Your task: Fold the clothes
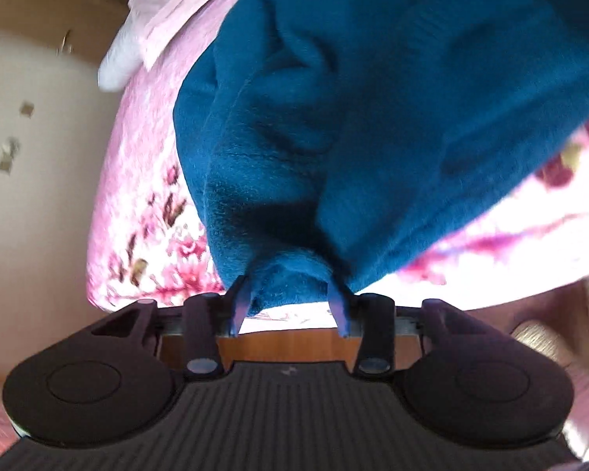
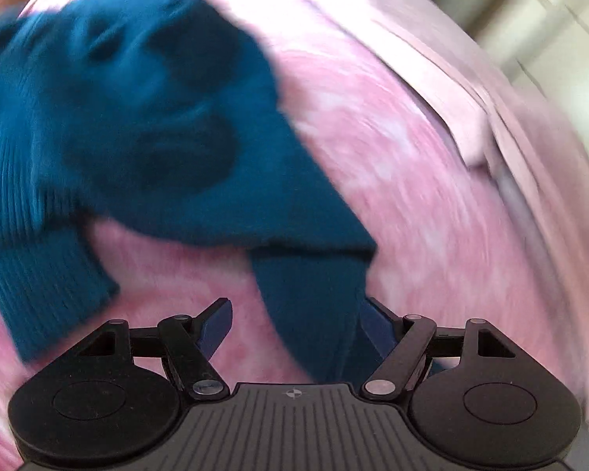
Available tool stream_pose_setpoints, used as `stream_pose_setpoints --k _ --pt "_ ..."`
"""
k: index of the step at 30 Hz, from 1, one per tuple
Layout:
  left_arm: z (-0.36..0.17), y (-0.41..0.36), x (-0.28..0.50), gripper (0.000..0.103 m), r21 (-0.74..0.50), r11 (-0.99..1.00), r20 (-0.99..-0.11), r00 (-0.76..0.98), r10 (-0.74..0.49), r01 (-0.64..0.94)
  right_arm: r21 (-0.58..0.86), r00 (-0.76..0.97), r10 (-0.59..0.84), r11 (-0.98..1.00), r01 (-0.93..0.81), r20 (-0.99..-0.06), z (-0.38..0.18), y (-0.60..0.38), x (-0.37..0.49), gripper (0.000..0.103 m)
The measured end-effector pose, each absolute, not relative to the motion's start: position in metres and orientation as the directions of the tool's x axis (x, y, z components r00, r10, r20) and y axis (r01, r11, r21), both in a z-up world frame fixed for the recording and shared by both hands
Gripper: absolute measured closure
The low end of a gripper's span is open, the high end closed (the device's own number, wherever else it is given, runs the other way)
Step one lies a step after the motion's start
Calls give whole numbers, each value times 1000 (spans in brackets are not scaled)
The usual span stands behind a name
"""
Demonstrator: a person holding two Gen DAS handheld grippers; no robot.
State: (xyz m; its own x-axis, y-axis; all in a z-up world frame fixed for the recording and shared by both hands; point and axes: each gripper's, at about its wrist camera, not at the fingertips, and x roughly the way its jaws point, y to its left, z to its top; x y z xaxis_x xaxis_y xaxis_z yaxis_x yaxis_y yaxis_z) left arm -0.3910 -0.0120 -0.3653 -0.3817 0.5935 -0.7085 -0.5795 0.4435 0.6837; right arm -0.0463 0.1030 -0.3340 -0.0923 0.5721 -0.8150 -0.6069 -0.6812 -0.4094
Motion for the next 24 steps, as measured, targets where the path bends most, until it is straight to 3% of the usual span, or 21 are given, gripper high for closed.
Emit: stream_pose_setpoints --k 7,10,19,21,22,23,24 --pt "-394 -40 -386 61 823 497 -568 -383 729 -275 -482 -68 592 -713 -509 -803 -361 117 -54 28" --pt "-405 -46 -385 52 845 505 -534 -355 767 -178 -496 -83 602 -721 -484 -794 -365 116 -61 28" --pt "-428 -25 -389 52 869 479 -493 -298 818 -124 -622 -114 683 -711 -328 -721 -392 112 -83 28" --pt "-428 -20 -390 75 860 490 -511 -282 812 -146 -643 -127 701 -700 -311 -702 -395 114 -84 28" --pt "-425 -18 -391 98 844 509 -537 -276 797 -171 -643 -137 702 -701 -309 -699 -395 115 -85 30" --pt "-423 -17 -391 97 827 527 -562 -269 782 -197 -635 -144 697 -705 -315 -703 -395 117 -85 68" --pt "-421 -16 -391 97 815 537 -579 -261 772 -218 -616 -145 684 -715 -331 -715 -393 120 -85 93"
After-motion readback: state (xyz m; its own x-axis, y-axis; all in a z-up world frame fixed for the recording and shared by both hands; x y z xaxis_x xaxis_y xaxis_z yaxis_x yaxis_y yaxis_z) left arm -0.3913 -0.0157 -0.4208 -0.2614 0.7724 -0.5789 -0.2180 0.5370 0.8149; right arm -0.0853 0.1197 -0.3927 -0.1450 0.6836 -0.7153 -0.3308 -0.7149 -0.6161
